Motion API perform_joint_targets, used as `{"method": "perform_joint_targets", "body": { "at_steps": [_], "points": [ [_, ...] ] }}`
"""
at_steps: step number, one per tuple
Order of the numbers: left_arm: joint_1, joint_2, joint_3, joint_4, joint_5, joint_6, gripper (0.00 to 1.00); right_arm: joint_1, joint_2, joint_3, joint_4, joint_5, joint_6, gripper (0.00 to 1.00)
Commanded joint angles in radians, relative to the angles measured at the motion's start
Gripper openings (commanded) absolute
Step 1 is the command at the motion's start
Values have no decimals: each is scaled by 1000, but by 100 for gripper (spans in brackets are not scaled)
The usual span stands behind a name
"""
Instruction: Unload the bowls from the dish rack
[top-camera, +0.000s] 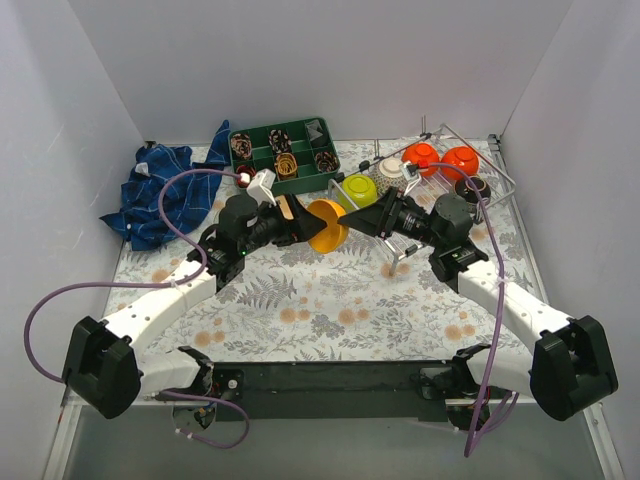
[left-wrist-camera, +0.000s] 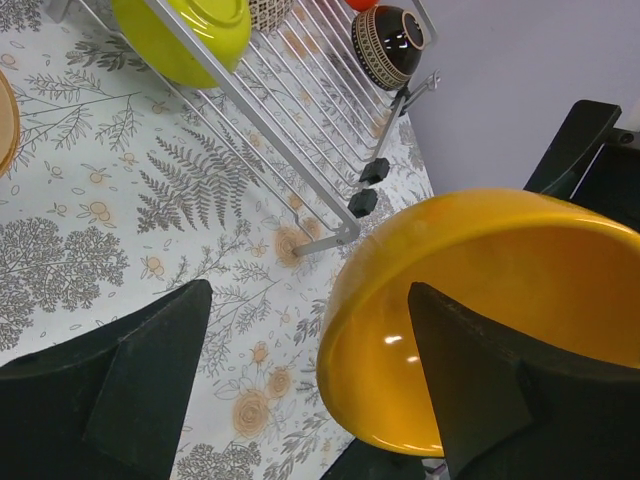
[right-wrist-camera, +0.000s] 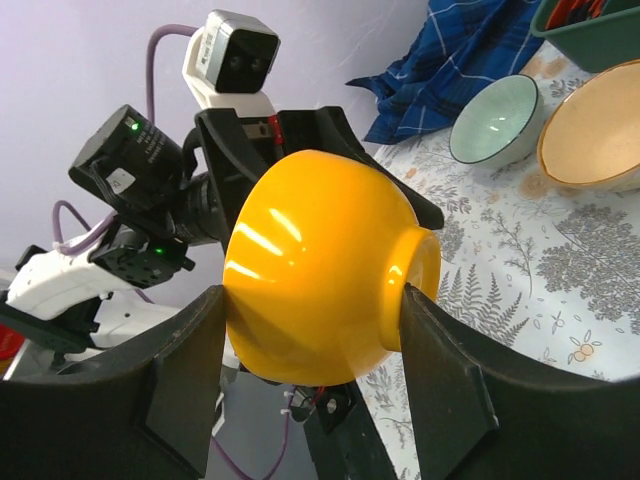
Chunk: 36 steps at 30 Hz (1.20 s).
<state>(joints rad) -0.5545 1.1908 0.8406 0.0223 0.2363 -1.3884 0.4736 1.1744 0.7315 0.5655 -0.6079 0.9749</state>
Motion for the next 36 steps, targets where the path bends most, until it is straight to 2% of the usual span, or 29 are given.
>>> {"method": "perform_joint_targets", "body": {
  "at_steps": [1, 2, 3, 5, 6, 8, 10, 11, 13, 15, 17, 19, 26, 27, 31, 32, 36],
  "points": [
    [-24, -14, -26, 39, -61, -20, 73, 7, -9, -4, 158, -27, 80, 25],
    [-25, -19, -32, 41, -68, -21, 65, 5, -9, -6, 160, -27, 85, 25],
    [-27, -22, -41, 41, -72, -24, 51, 5, -7, -10, 165, -26, 85, 25],
    [-30, -37, -49, 41, -80, -24, 37, 7, -9, -18, 165, -23, 87, 26],
    [-28, -43, -57, 39, -83, -21, 25, 7, -10, -26, 163, -20, 87, 26],
    [-28, -56, -60, 30, -100, -12, 15, 7, -10, -32, 165, -18, 85, 30],
    [-30, -71, -61, 7, -112, 2, 0, 7, -10, -50, 163, -15, 82, 36],
    [-28, -76, -60, -4, -123, 6, 0, 7, -12, -55, 163, -15, 76, 48],
    [-30, -94, -61, -44, -149, 20, 0, 5, -15, -75, 160, -13, 67, 59],
    [-30, -112, -60, -93, -204, 40, 0, 5, -21, -87, 155, -12, 51, 74],
    [-28, -126, -60, -136, -262, 58, 0, -3, -25, -96, 120, -12, 32, 97],
    [-27, -143, -57, -211, -346, 69, 0, -16, -38, -95, 65, -6, -31, 99],
    [8, -136, -51, -444, -517, 91, 0, -35, -67, 31, -402, 143, -375, 99],
    [19, -129, -61, -482, -522, 86, 0, -35, -67, 66, -500, 193, -408, 98],
    [114, -91, -95, -539, -496, 68, 0, -35, -65, 114, -642, 286, -527, 99],
    [167, -82, -103, -544, -473, 68, 0, -35, -64, 118, -656, 295, -551, 99],
    [263, -36, -121, -545, -469, 83, 0, -35, -71, 121, -714, 359, -590, 99]
  ]
}}
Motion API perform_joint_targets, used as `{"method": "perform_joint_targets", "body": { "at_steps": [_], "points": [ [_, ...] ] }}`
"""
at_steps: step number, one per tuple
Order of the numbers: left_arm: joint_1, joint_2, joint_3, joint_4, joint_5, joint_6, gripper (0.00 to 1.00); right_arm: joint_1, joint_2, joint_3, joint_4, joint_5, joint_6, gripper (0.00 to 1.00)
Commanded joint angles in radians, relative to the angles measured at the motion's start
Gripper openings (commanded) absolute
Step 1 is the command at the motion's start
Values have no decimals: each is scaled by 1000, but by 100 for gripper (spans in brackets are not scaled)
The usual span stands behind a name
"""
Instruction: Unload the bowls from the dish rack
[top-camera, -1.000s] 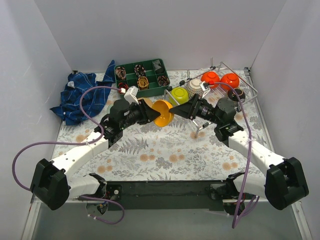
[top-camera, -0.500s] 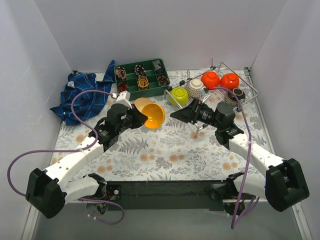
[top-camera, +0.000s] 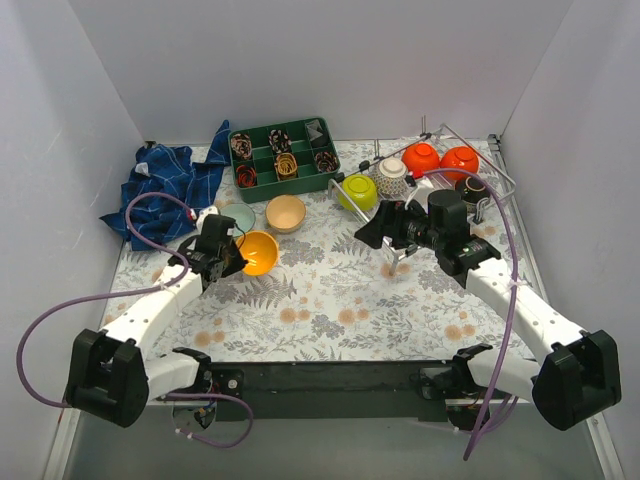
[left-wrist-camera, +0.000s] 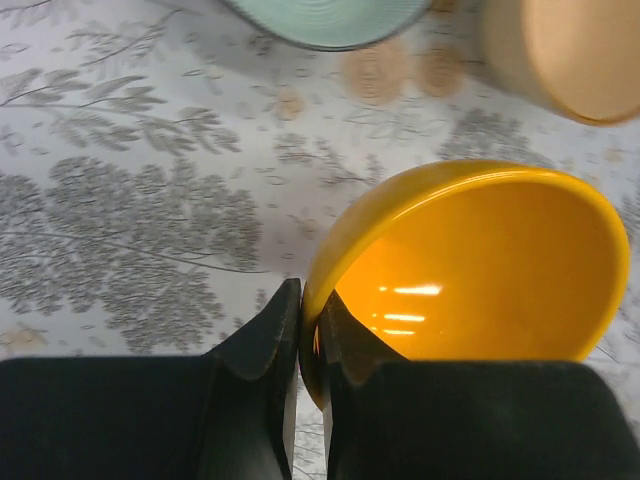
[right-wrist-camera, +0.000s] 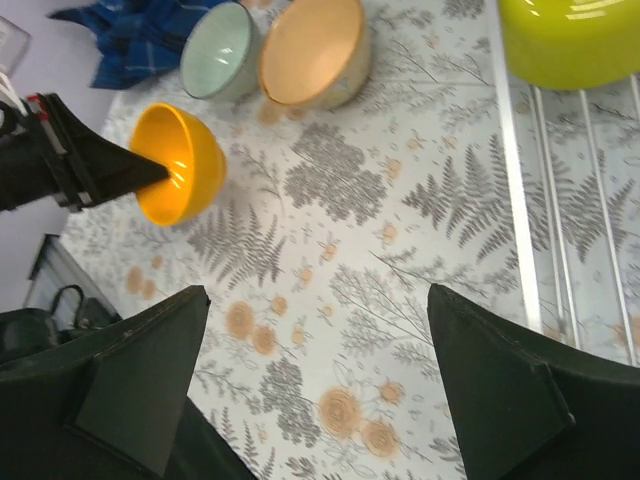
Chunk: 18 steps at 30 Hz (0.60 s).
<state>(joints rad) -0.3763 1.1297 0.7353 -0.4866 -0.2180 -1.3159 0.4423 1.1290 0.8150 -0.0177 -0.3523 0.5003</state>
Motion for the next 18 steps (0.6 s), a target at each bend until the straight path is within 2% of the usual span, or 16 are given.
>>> {"method": "perform_joint_targets", "body": {
  "at_steps": [1, 9, 13, 16, 17, 18],
  "points": [
    [97, 33, -23, -33, -17, 15, 0, -4, -28, 38, -139, 116, -123, 99],
    [214, 143, -30, -14, 2, 41, 2, -5, -29, 59, -226, 191, -201, 98],
    [227, 156, -43, -6, 46, 40, 23, -4, -20, 73, -241, 220, -224, 98],
    [228, 145, -40, -7, 77, 37, 33, -4, -2, 91, -246, 242, -253, 99],
    [228, 137, -36, -12, 103, 34, 40, -4, 8, 101, -246, 246, -265, 99],
    [228, 112, -31, -20, 112, 32, 52, -4, 26, 121, -248, 263, -276, 99]
  ]
}}
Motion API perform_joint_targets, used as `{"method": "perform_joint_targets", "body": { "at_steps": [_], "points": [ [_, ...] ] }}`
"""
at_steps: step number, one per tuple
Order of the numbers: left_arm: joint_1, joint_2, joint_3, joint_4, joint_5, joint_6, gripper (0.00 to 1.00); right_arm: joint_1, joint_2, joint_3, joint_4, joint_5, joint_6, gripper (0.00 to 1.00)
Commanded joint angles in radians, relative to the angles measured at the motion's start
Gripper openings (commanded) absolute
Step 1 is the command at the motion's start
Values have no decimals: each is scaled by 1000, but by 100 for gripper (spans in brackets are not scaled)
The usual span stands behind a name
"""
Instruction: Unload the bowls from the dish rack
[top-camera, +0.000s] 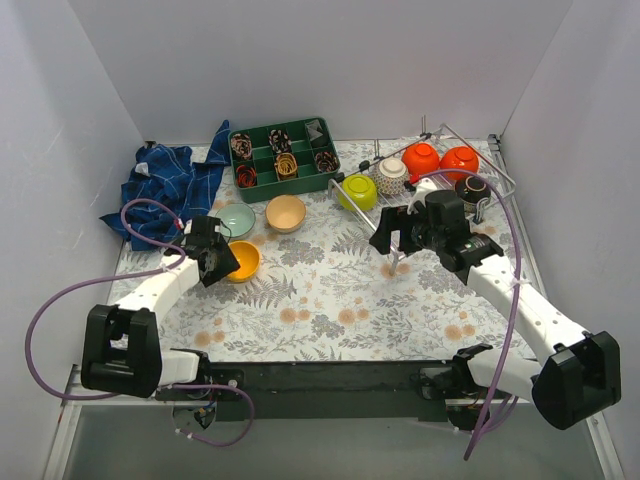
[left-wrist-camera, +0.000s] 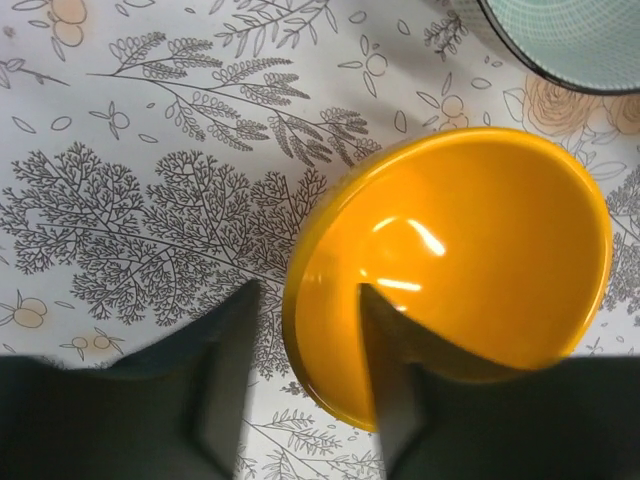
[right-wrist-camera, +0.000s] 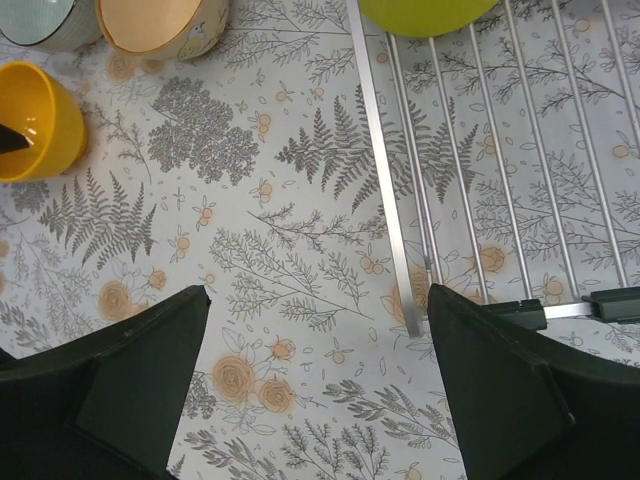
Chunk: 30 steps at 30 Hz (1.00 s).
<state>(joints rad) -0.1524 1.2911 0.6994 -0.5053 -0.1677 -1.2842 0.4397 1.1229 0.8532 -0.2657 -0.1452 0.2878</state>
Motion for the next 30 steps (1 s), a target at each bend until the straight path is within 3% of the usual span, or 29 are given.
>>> {"method": "perform_joint_targets", "body": {
  "at_steps": [1, 3, 4, 7, 11, 18, 22, 30],
  "points": [
    [4, -65, 9, -2, 71, -4, 57, -2, 43, 96, -4, 67, -70, 98],
    [4, -110, 26, -24, 82, -3, 68, -2, 81, 124, -10, 99, -81, 99],
    [4, -121, 37, -35, 80, 2, 80, -7, 96, 159, -10, 107, -76, 99],
    [4, -163, 80, -82, 80, 20, 91, -18, 165, 234, -7, 134, -38, 99],
    [4, -225, 133, -142, 106, 48, 98, -41, 323, 357, -9, 138, 46, 99],
    [4, -332, 212, -197, 146, 75, 98, -96, 512, 446, 48, 110, 358, 99],
    [4, -351, 218, -219, 154, 68, 98, -105, 569, 425, 104, 141, 627, 99],
    [4, -388, 200, -239, 157, 39, 98, -108, 687, 395, 282, 116, 878, 97]
  ]
}}
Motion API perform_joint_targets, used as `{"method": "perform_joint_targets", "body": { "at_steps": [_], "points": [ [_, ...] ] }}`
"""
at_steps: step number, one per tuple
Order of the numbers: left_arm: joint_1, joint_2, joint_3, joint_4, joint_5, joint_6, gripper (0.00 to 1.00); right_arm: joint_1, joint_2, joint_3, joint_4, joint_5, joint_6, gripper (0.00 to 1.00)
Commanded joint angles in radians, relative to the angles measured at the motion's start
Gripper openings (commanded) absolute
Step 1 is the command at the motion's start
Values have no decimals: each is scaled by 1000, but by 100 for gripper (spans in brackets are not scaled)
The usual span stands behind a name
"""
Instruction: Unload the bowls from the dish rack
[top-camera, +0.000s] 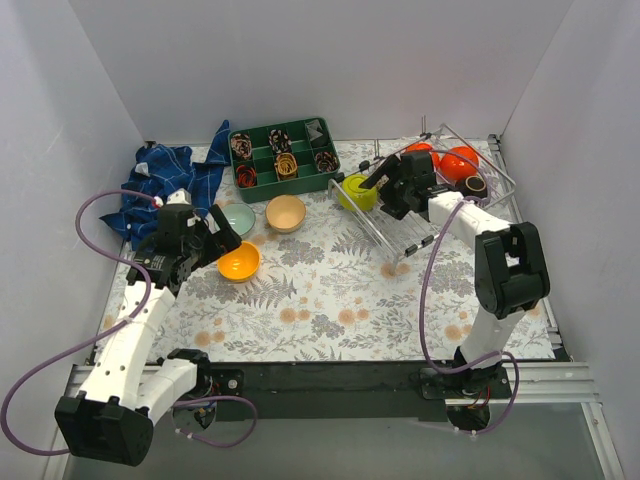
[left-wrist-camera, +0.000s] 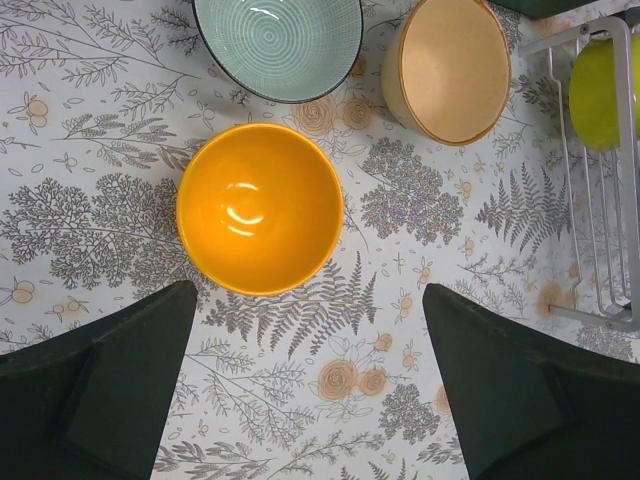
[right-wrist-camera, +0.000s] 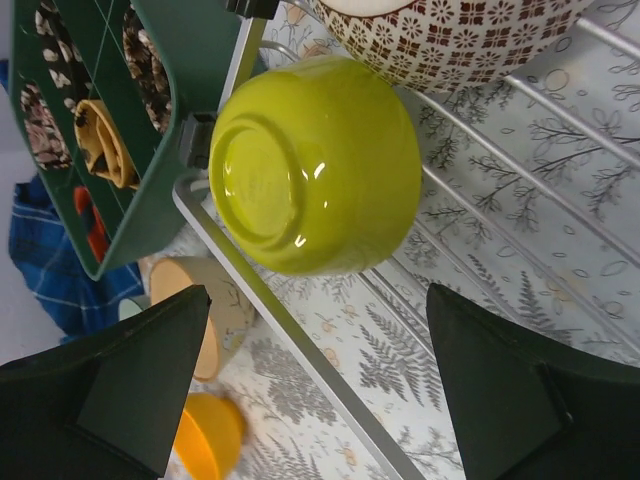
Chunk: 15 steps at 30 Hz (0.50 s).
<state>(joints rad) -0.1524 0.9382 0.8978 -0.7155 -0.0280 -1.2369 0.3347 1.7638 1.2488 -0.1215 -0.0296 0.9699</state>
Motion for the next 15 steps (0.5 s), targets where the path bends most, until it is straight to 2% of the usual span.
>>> {"method": "perform_joint_targets", "body": {
  "at_steps": [1, 9, 15],
  "points": [
    [4, -36, 0, -30, 17, -9, 98, -2, 57, 0, 146, 2, 214, 98],
    [4, -30, 6, -35, 0, -6, 98, -3, 132, -31, 206, 55, 325, 97],
    [4, -29, -2, -33, -6, -6, 98, -3, 157, -78, 269, 82, 329, 95]
  ]
}}
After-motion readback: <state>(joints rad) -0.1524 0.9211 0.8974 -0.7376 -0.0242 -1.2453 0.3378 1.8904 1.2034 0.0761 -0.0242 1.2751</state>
